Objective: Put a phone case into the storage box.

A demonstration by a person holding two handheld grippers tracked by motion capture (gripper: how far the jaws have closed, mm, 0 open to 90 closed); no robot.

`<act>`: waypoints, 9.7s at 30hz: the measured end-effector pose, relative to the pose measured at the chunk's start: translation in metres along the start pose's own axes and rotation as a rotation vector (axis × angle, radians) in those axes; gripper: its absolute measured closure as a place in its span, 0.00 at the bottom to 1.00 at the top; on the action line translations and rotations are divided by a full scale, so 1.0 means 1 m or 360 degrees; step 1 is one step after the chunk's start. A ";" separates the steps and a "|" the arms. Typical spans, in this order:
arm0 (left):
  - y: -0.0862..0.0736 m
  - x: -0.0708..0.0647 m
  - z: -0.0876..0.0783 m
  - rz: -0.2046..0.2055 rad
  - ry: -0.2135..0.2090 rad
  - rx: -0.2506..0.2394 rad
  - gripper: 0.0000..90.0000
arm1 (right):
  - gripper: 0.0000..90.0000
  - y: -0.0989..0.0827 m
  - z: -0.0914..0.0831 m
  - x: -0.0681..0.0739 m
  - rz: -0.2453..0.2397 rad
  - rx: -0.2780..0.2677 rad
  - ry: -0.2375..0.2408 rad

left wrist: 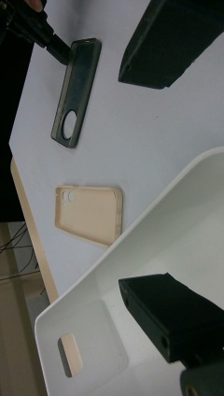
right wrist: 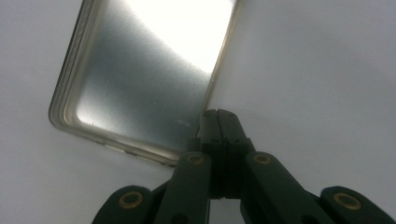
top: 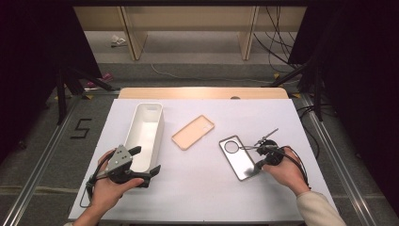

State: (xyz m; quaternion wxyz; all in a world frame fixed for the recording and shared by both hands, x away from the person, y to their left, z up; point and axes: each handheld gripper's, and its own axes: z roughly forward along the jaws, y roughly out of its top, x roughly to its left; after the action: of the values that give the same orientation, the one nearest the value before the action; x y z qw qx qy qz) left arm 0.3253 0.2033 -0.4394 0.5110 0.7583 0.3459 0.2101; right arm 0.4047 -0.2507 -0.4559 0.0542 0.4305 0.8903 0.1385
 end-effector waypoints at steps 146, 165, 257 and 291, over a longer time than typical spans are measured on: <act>-0.001 -0.007 0.003 0.0025 -0.0060 0.0005 0.04 | 0.85 0.037 0.011 0.093 -0.1271 0.0354 -0.0018; -0.001 -0.007 0.003 0.0029 -0.0060 0.0006 0.04 | 0.96 0.039 0.011 0.095 -0.1297 0.0370 -0.0021; 0.114 -0.026 0.131 -0.0166 -0.0163 0.0336 0.24 | 0.99 0.030 -0.039 0.114 -0.1110 -0.0626 0.0350; 0.115 -0.022 0.177 -0.0598 -0.0224 0.0599 0.74 | 0.98 0.032 -0.040 0.124 -0.1193 -0.0625 0.0315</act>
State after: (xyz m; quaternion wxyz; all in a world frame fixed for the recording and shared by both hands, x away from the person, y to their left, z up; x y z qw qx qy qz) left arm 0.4656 0.0482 -0.4015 0.4137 0.7753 0.4771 -0.0095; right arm 0.3425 -0.1426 -0.4054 0.0961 0.0437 0.9427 0.3165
